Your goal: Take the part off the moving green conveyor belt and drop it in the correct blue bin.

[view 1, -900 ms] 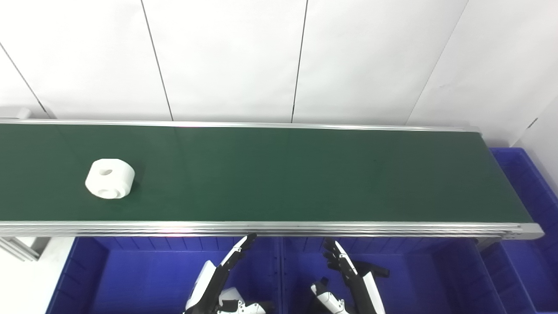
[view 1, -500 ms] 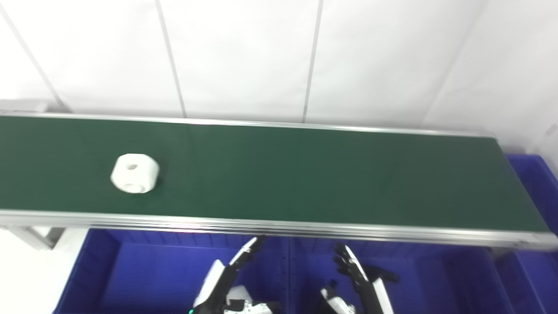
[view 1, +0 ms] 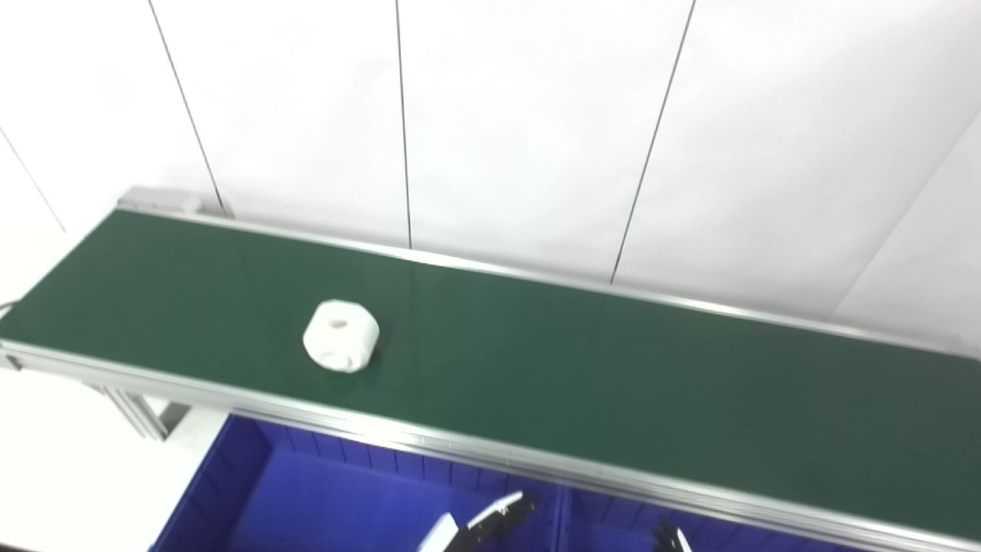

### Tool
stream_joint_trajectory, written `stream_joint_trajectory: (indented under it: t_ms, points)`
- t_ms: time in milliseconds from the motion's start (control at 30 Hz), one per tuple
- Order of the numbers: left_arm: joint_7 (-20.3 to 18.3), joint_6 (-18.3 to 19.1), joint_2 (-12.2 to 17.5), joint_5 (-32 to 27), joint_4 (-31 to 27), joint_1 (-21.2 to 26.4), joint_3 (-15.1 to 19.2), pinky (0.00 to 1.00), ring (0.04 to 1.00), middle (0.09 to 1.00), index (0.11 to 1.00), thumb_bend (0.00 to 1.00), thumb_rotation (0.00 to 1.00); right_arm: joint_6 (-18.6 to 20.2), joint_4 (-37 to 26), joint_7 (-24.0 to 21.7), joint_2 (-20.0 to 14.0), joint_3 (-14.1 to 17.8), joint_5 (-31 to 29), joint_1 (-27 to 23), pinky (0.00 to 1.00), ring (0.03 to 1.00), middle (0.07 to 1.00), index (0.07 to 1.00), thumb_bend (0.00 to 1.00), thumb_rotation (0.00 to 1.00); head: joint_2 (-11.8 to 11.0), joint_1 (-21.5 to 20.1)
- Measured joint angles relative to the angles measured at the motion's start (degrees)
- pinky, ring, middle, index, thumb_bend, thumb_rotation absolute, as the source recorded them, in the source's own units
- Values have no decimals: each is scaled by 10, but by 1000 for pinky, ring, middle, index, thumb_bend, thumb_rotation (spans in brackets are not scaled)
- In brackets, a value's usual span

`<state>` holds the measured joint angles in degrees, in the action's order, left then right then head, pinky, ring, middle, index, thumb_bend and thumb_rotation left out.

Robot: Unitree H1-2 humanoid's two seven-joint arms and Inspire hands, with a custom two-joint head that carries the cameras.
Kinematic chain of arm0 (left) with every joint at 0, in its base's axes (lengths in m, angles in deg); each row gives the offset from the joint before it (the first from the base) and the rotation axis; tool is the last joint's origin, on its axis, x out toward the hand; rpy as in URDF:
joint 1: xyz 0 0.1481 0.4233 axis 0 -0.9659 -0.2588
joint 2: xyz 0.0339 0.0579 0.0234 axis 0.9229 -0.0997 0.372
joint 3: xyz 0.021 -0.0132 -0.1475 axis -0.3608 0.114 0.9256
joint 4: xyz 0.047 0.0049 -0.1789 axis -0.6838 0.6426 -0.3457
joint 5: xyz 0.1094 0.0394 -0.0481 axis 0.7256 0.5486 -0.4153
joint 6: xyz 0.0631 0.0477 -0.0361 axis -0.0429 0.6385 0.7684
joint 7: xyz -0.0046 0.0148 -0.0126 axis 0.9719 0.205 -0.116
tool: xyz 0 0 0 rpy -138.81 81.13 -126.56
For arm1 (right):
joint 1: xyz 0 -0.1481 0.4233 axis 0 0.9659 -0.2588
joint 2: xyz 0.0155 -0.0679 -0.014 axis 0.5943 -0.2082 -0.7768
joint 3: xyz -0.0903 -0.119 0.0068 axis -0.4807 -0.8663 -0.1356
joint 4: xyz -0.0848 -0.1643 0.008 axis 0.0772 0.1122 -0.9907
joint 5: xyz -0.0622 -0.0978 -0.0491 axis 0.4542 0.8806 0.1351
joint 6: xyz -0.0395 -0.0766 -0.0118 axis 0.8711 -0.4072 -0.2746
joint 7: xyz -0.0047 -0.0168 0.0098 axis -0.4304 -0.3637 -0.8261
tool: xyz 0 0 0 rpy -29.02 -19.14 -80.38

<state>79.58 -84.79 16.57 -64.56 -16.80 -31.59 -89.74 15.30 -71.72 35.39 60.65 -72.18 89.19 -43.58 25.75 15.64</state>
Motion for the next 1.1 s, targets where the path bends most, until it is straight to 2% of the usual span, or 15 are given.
stream_joint_trajectory:
  t_ms: [133,300,400,500,600,667,800,900,967,1100]
  points:
    - [21,0,6,8,3,6,-14,789,849,878,879,743,339,-1,19,19,-6,-18,-3,-10,880,902,921,958,623,758,-18,-14]
    - [54,0,22,14,-7,8,-30,744,816,857,852,780,377,-1,32,33,-10,-35,-8,-19,866,895,917,955,635,745,-20,-27]
    - [59,0,34,17,-56,-1,-22,741,818,853,853,797,424,-1,32,41,-10,-38,-8,-19,856,894,917,955,653,757,-14,-39]
    - [50,-3,39,31,-121,-7,5,757,827,864,868,808,453,-1,35,51,-12,-46,-7,-21,854,891,918,954,654,754,-9,-41]
    - [13,-2,41,37,-186,-10,41,781,848,878,870,784,412,-1,36,57,-17,-59,-6,-26,860,893,919,947,654,738,2,-49]
    - [-12,-3,44,31,-218,-5,62,810,870,894,890,758,443,-1,39,64,-20,-66,-7,-31,856,890,916,939,646,715,7,-53]
    - [-73,2,52,26,-247,16,117,839,888,913,910,702,500,-1,51,77,-23,-71,-4,-40,856,891,916,931,645,692,15,-55]
    - [-114,28,63,26,-265,40,157,848,897,924,921,665,536,-1,51,84,-24,-72,3,-42,854,892,917,932,662,709,33,-62]
    - [-145,60,65,25,-282,56,181,851,897,923,921,656,530,-1,51,88,-25,-74,7,-44,856,891,916,931,669,709,39,-64]
    - [-194,109,67,25,-293,94,210,846,895,923,922,650,467,-1,57,98,-23,-77,12,-51,836,878,904,922,687,686,48,-70]
